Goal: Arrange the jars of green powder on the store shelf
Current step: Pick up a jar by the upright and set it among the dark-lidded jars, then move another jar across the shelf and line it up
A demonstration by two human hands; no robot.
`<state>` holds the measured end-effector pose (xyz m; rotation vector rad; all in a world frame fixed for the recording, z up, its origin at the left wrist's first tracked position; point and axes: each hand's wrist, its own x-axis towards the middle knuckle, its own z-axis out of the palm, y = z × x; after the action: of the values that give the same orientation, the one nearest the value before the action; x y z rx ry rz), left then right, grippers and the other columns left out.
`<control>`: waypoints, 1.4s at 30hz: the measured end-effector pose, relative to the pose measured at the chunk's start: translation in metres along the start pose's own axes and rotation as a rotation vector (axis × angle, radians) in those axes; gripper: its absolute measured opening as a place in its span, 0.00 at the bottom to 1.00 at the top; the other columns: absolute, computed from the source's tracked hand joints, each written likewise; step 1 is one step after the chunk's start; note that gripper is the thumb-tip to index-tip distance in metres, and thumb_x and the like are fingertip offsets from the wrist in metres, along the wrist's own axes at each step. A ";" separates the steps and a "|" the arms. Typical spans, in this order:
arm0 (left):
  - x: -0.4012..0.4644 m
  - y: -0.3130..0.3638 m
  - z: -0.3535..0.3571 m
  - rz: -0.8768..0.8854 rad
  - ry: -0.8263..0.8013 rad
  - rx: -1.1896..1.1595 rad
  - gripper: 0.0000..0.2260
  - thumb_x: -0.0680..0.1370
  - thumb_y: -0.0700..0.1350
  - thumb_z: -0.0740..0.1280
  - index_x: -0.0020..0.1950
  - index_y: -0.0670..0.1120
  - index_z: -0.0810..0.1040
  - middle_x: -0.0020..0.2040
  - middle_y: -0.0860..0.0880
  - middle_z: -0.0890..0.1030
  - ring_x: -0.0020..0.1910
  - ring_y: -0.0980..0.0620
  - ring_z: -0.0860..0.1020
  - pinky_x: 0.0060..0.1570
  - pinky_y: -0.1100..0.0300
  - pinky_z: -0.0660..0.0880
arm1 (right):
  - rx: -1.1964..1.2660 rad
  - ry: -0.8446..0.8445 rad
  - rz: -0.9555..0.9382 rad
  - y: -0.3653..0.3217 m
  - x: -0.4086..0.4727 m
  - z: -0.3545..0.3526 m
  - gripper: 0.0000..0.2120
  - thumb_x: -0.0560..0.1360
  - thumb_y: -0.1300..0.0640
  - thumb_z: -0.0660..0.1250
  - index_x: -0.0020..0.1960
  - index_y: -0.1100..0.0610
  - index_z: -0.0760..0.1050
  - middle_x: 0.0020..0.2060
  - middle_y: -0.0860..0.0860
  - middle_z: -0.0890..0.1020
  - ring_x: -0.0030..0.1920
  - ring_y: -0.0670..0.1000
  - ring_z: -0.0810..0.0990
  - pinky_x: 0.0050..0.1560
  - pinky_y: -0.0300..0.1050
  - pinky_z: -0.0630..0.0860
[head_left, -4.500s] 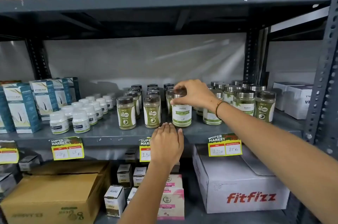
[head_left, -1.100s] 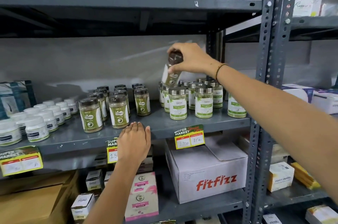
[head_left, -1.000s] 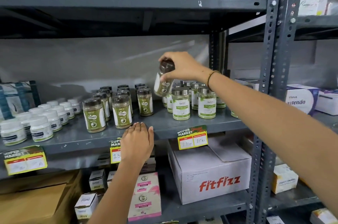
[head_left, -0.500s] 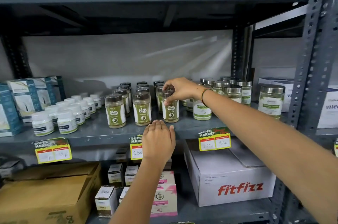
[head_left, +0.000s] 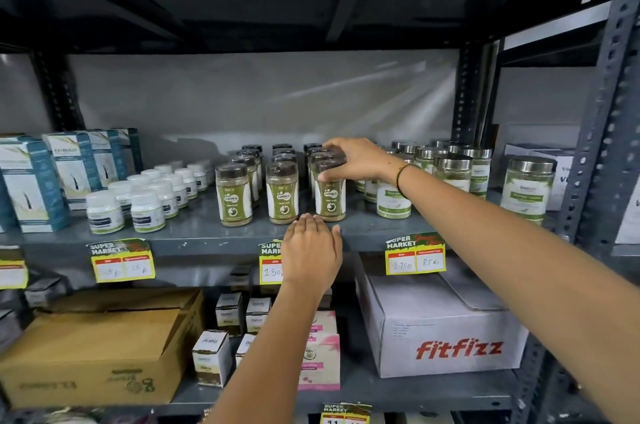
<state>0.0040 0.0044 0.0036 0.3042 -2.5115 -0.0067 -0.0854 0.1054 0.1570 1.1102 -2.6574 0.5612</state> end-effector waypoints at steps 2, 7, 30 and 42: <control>0.000 0.000 0.000 -0.010 -0.015 0.009 0.29 0.81 0.54 0.44 0.69 0.36 0.69 0.68 0.38 0.73 0.69 0.42 0.69 0.70 0.50 0.63 | 0.005 0.027 -0.007 0.001 -0.007 -0.005 0.36 0.72 0.40 0.71 0.74 0.54 0.66 0.70 0.53 0.74 0.69 0.55 0.73 0.67 0.52 0.72; 0.000 0.001 -0.003 -0.016 -0.035 0.014 0.29 0.81 0.55 0.44 0.69 0.37 0.69 0.67 0.38 0.74 0.68 0.42 0.70 0.70 0.50 0.64 | -0.101 0.196 -0.054 0.010 -0.030 -0.019 0.29 0.76 0.39 0.65 0.72 0.53 0.69 0.68 0.52 0.76 0.67 0.53 0.74 0.66 0.51 0.72; -0.001 -0.002 0.001 -0.007 -0.007 -0.012 0.28 0.81 0.55 0.45 0.68 0.38 0.71 0.66 0.40 0.76 0.67 0.43 0.72 0.68 0.50 0.65 | -0.645 0.201 0.623 0.165 -0.138 -0.093 0.22 0.76 0.41 0.62 0.62 0.55 0.75 0.56 0.58 0.80 0.58 0.62 0.78 0.51 0.56 0.77; -0.002 -0.002 0.002 0.001 0.016 -0.017 0.29 0.80 0.56 0.46 0.64 0.38 0.75 0.62 0.40 0.79 0.64 0.43 0.75 0.66 0.49 0.68 | -0.510 0.205 0.581 0.166 -0.124 -0.086 0.21 0.74 0.43 0.67 0.63 0.53 0.76 0.55 0.59 0.81 0.55 0.62 0.80 0.51 0.54 0.78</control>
<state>0.0046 0.0025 0.0004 0.2946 -2.4945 -0.0254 -0.1140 0.3275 0.1496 0.1300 -2.6842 0.0508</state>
